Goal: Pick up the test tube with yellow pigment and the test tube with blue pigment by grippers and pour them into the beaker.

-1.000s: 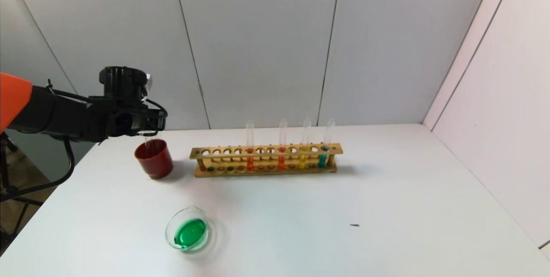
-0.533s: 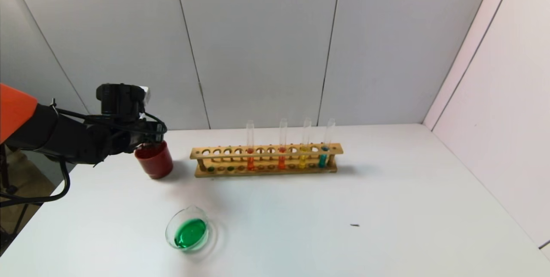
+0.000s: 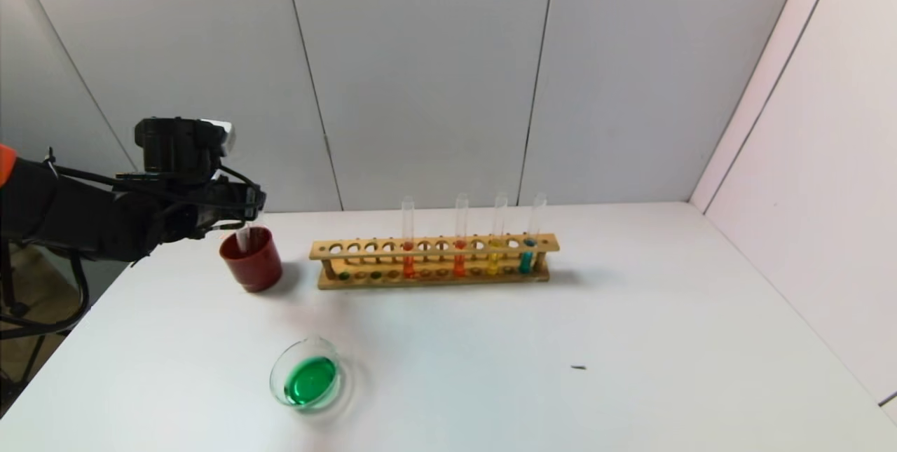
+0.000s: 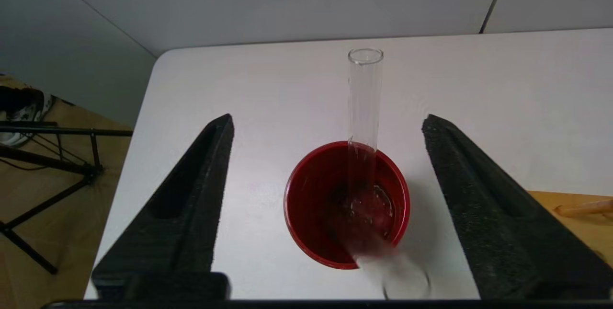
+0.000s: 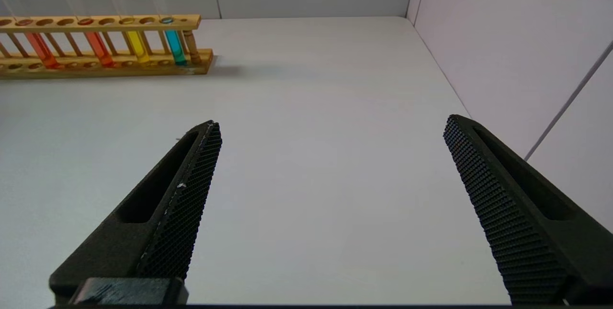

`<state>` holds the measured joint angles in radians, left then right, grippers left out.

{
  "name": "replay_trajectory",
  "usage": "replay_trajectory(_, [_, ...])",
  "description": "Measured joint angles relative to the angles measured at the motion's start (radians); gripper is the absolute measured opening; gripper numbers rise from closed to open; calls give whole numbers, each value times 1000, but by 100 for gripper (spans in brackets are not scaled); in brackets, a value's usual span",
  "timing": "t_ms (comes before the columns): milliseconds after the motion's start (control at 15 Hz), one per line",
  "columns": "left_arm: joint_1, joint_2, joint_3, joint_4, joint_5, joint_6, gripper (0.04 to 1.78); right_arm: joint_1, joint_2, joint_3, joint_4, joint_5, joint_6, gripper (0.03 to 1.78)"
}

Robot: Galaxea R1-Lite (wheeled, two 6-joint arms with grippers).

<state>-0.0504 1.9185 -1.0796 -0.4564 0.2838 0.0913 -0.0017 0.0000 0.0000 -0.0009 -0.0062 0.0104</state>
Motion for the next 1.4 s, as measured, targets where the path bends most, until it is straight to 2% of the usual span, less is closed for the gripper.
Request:
replay_trajectory(133, [-1, -47, 4, 4, 5, 11, 164, 0, 0, 0, 0, 0, 0, 170])
replay_trajectory(267, [-1, -109, 22, 15, 6, 25, 174, 0, 0, 0, 0, 0, 0, 170])
replay_trajectory(667, [0, -422, 99, 159, 1, 36, 175, 0, 0, 0, 0, 0, 0, 170])
replay_trajectory(933, [2, -718, 127, 372, -1, 47, 175, 0, 0, 0, 0, 0, 0, 170])
replay_trajectory(1400, [2, -1257, 160, 856, 25, 51, 175, 0, 0, 0, 0, 0, 0, 170])
